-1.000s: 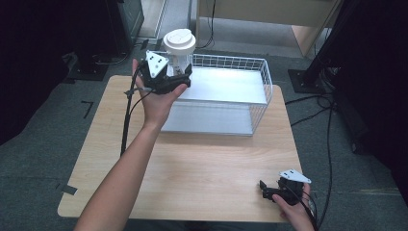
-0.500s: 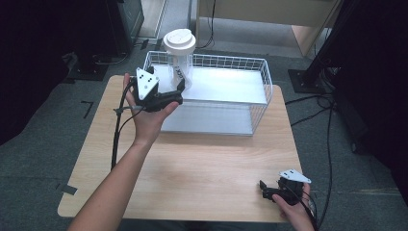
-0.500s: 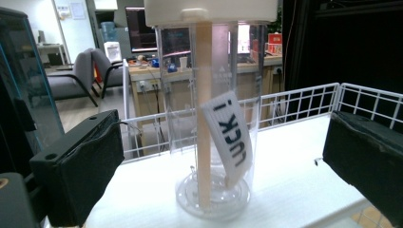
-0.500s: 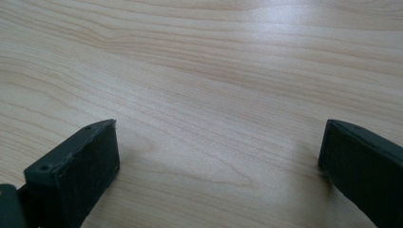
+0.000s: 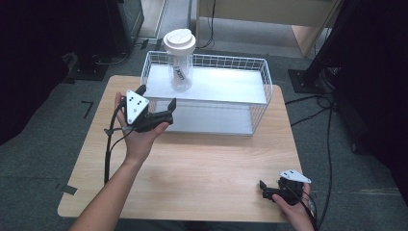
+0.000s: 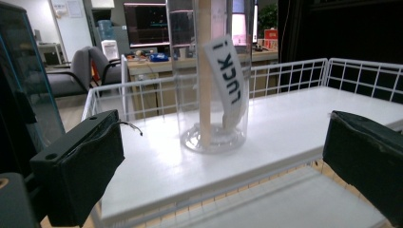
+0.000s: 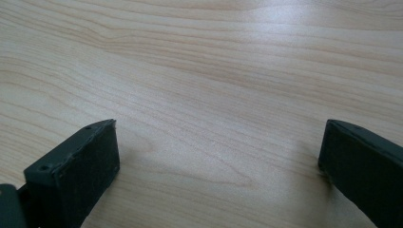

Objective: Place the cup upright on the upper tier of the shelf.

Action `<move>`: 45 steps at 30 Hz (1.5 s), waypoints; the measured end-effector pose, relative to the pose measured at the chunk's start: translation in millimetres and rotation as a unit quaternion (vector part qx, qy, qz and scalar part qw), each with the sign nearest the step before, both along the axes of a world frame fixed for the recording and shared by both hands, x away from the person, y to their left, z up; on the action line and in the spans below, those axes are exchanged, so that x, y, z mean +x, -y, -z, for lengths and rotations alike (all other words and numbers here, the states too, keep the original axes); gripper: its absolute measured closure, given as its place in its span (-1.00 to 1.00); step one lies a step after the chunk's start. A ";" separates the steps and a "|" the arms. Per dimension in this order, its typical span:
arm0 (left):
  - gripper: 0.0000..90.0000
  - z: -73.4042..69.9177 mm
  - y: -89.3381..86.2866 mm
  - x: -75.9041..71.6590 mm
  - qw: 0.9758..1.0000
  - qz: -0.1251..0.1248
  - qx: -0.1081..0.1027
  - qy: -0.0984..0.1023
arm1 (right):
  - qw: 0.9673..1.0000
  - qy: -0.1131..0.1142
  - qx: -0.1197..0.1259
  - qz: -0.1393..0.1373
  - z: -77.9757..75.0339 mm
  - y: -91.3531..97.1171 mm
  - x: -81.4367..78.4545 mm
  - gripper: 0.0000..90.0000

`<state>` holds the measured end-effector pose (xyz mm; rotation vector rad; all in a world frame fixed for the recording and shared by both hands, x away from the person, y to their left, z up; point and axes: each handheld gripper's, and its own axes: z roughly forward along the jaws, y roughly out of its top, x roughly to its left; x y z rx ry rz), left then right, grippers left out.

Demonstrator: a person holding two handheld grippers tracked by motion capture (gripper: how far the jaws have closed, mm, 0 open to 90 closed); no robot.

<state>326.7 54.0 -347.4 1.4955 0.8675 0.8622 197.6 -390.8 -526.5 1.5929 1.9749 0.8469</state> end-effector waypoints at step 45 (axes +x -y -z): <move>-0.99 119.3 -92.0 -78.4 0.993 -0.050 0.010 -0.111 | 1.000 -0.001 0.000 0.001 -0.1 -0.2 0.0 -1.00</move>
